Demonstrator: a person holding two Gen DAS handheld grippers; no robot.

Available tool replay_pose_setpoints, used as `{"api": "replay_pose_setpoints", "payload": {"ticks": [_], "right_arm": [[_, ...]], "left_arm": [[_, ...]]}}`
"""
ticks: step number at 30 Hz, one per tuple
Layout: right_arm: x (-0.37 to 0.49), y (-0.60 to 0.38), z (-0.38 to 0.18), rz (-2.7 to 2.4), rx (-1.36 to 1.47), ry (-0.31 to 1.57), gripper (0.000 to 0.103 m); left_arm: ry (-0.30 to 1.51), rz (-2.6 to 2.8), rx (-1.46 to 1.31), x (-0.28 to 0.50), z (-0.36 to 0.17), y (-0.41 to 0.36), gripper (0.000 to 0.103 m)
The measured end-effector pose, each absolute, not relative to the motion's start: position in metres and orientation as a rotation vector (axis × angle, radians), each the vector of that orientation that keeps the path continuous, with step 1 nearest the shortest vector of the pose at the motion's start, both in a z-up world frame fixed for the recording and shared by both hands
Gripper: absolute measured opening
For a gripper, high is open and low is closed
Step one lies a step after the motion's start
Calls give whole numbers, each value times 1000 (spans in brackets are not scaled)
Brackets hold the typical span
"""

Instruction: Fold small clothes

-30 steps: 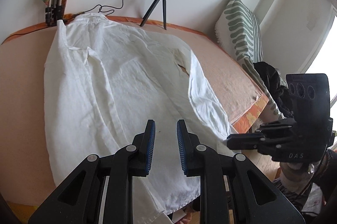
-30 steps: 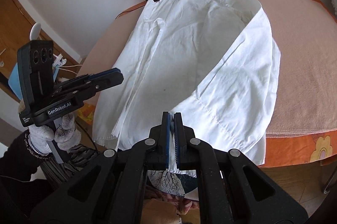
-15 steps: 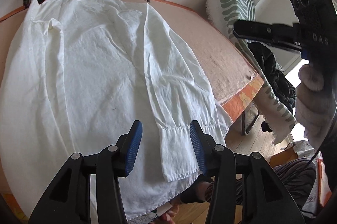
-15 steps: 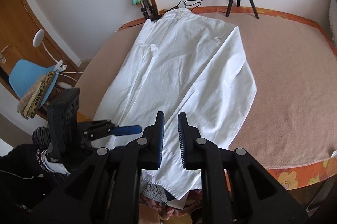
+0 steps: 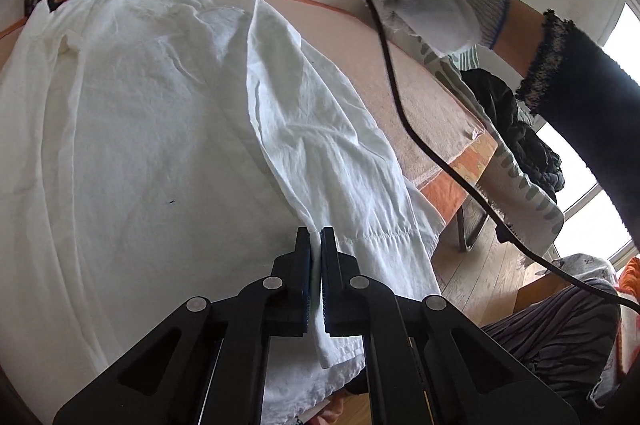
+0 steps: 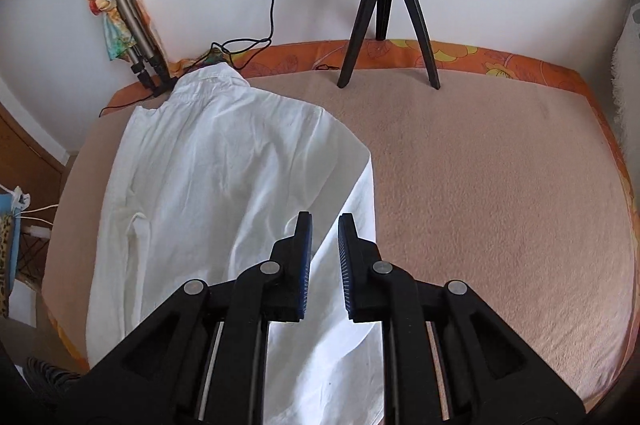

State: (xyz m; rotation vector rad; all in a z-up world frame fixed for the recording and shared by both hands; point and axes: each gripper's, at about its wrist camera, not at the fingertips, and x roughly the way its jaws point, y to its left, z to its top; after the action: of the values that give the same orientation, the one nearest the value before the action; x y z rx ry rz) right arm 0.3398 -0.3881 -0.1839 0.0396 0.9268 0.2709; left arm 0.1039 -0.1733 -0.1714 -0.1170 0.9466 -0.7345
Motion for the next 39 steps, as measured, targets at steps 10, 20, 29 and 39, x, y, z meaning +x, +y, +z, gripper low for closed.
{"api": "replay_pose_setpoints", "payload": {"ticks": [10, 20, 29, 39], "right_arm": [[419, -370, -231, 100, -78, 1029, 15], [389, -327, -180, 200, -77, 910, 2], [395, -236, -194, 308, -193, 911, 2], [325, -315, -170, 320, -39, 831, 42]], "left_arm": [[923, -756, -119, 101, -169, -171, 2], [910, -740, -152, 83, -159, -160, 2], [959, -725, -138, 78, -178, -156, 2], [969, -721, -129, 76, -168, -150, 9]]}}
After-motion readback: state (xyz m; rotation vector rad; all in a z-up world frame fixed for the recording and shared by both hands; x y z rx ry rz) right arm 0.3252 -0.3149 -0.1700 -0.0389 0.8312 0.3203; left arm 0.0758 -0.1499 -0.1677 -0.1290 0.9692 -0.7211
